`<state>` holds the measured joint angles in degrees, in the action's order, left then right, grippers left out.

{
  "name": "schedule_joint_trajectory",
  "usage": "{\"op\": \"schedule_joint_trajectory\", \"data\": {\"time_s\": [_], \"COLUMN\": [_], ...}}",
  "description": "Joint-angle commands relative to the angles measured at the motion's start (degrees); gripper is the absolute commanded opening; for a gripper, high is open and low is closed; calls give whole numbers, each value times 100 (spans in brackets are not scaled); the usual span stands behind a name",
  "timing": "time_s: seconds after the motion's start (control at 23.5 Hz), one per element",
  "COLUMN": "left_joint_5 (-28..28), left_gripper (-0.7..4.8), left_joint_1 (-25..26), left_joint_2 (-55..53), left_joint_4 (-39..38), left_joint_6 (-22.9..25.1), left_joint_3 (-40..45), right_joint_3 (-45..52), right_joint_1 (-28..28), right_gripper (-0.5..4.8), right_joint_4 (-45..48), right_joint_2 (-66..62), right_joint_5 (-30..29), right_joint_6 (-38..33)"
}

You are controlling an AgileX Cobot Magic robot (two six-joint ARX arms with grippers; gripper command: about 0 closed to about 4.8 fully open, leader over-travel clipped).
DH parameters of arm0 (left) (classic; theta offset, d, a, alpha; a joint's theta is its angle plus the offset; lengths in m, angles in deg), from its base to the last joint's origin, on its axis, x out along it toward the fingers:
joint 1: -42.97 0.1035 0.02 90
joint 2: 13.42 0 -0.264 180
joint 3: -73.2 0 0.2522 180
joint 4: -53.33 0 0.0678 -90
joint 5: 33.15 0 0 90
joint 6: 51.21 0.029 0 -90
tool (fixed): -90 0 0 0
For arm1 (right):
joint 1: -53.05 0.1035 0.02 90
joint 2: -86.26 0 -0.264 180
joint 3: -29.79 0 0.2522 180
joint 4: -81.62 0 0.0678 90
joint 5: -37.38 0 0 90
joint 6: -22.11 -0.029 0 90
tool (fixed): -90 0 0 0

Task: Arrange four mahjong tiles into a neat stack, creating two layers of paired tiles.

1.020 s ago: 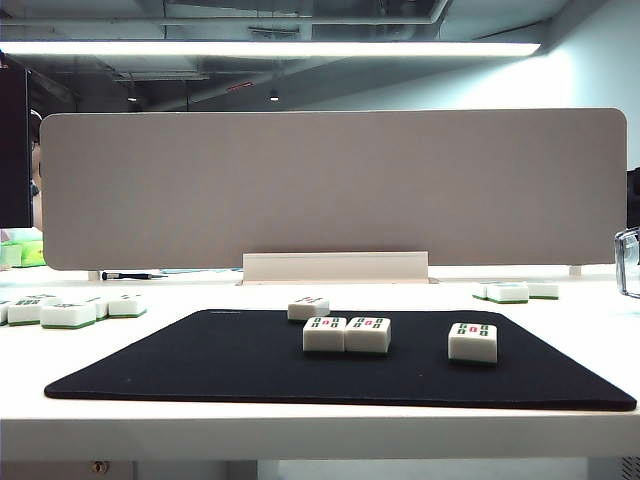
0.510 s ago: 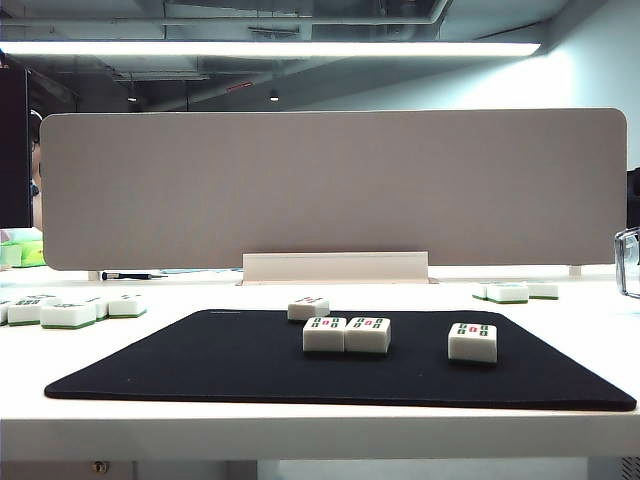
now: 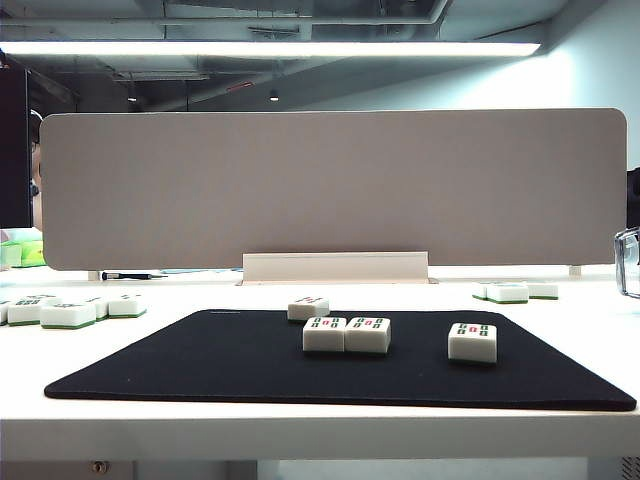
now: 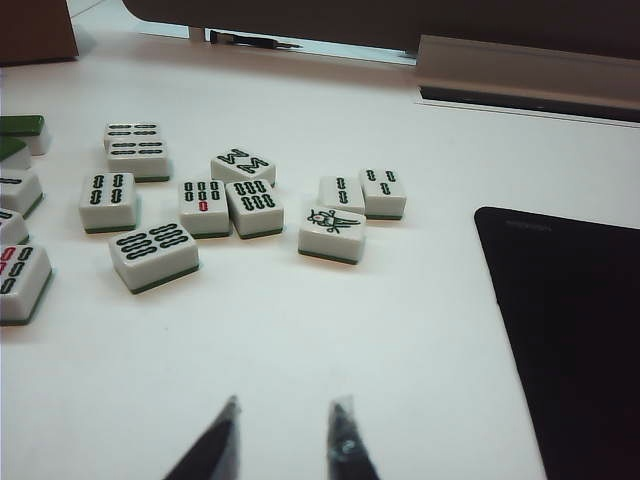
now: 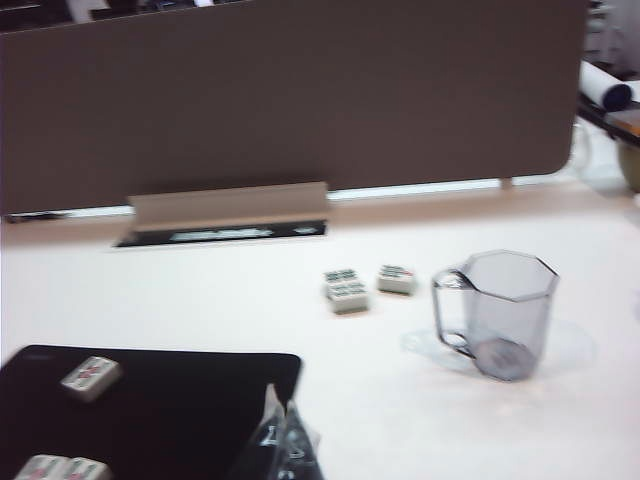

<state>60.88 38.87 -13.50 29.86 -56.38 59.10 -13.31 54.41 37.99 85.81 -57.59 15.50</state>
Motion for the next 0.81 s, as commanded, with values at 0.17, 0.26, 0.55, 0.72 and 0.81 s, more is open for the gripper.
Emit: {"op": "schedule_joint_trajectory", "data": {"time_s": [0.17,0.26,0.55,0.72,0.81], "left_joint_5": [-42,-42,-42,-42,-42], "left_gripper": [110,110,110,110,110], "left_joint_1": [4,4,4,4,4], "left_joint_2": [-2,-2,-2,-2,-2], "left_joint_4": [-90,-90,-90,-90,-90], "left_joint_6": [22,22,24,24,22], "left_joint_3": [-2,0,0,-2,-2], "right_joint_3": [-610,-798,-1123,-1191,-1198], "right_joint_1": [2,2,2,4,4], "right_gripper": [-1,-1,-1,-1,-1], "right_joint_4": [-463,-682,-1574,-1805,-1856], "right_joint_2": [44,44,44,44,46], "right_joint_5": [-638,-942,-1980,-2439,-2697], "right_joint_6": [-118,-140,-501,-785,-901]}}
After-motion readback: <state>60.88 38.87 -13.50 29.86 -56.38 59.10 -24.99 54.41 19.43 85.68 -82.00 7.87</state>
